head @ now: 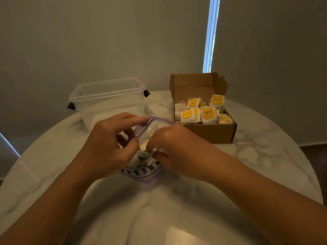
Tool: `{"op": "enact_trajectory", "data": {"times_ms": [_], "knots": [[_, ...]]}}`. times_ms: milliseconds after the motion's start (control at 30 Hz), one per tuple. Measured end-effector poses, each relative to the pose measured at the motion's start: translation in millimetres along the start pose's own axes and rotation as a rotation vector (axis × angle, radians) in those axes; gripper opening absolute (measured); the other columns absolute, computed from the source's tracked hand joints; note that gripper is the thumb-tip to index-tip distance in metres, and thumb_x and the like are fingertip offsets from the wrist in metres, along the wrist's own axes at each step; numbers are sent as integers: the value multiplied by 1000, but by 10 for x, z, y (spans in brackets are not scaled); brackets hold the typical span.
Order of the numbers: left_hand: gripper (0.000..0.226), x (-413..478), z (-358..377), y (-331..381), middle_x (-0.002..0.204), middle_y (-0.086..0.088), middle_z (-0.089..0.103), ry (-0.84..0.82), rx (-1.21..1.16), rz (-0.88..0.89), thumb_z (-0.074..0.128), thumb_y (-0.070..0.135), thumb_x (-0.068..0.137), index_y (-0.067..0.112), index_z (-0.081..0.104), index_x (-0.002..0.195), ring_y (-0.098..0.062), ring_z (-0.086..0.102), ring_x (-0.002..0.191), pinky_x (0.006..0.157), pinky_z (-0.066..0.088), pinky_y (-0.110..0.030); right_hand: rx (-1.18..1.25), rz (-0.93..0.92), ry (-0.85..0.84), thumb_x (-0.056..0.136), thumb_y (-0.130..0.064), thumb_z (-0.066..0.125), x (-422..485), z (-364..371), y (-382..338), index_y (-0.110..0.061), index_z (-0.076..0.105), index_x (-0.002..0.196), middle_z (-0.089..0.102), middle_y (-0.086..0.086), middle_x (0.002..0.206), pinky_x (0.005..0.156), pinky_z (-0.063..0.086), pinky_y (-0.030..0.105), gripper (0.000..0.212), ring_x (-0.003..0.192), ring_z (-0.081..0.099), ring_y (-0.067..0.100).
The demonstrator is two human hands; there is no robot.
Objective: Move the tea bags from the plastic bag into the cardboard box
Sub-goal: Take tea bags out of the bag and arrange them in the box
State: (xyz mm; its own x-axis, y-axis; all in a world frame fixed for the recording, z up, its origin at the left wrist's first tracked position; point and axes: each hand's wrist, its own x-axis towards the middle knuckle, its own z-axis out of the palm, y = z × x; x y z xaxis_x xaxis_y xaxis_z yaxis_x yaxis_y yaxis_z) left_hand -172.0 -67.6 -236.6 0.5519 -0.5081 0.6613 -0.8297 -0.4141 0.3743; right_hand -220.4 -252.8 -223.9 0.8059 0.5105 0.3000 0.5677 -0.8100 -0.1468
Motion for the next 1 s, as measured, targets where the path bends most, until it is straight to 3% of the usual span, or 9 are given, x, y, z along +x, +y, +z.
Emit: {"op": "enact_trajectory", "data": {"times_ms": [200, 533, 633, 667, 800, 900, 1000], "knots": [[45, -5, -7, -6, 112, 12, 65, 22, -15, 6, 58, 9, 81, 19, 64, 124, -13, 63, 85, 59, 55, -23, -348, 29, -195, 95, -8, 54, 325, 204, -19, -6, 59, 121, 59, 15, 117, 72, 43, 33, 27, 105, 60, 31], [46, -8, -10, -30, 111, 13, 65, 31, -22, 4, 59, 8, 80, 23, 64, 124, -13, 63, 85, 59, 54, -20, -392, -42, 28, 90, -13, 63, 322, 371, 9, -10, 69, 113, 65, 15, 109, 74, 51, 38, 23, 106, 59, 32], [45, -7, -8, -31, 111, 14, 65, 34, -13, 11, 59, 9, 81, 24, 63, 123, -12, 63, 86, 60, 56, -21, -303, -63, 116, 68, -8, 84, 250, 344, 13, -6, 75, 89, 69, 16, 84, 58, 52, 35, 22, 84, 65, 33], [44, -9, -9, -32, 111, 13, 65, 34, -13, 10, 59, 10, 81, 23, 64, 123, -12, 63, 86, 60, 56, -21, -300, -59, 130, 68, -9, 84, 233, 348, 16, -5, 75, 89, 69, 15, 83, 58, 51, 35, 24, 84, 65, 33], [44, -8, -18, -41, 111, 10, 65, 37, -6, -2, 59, 14, 81, 18, 66, 124, -10, 62, 86, 61, 55, -17, -141, 4, 168, 90, -15, 66, 92, 262, 46, -10, 67, 112, 67, 10, 104, 76, 51, 34, 24, 97, 60, 25], [43, -8, -17, -47, 111, 12, 65, 44, -1, -1, 60, 14, 81, 21, 64, 124, -8, 62, 87, 62, 55, -16, 107, 146, 261, 91, -22, 65, -9, 81, 57, -21, 71, 109, 70, -1, 102, 80, 56, 28, 19, 91, 63, 12], [43, -10, -9, -45, 112, 12, 65, 48, -4, -20, 60, 16, 82, 23, 63, 124, -9, 62, 88, 62, 57, -18, 435, 258, 243, 86, -15, 72, -73, -80, 119, -21, 75, 101, 72, -8, 95, 78, 59, 23, 17, 85, 68, 5]]}}
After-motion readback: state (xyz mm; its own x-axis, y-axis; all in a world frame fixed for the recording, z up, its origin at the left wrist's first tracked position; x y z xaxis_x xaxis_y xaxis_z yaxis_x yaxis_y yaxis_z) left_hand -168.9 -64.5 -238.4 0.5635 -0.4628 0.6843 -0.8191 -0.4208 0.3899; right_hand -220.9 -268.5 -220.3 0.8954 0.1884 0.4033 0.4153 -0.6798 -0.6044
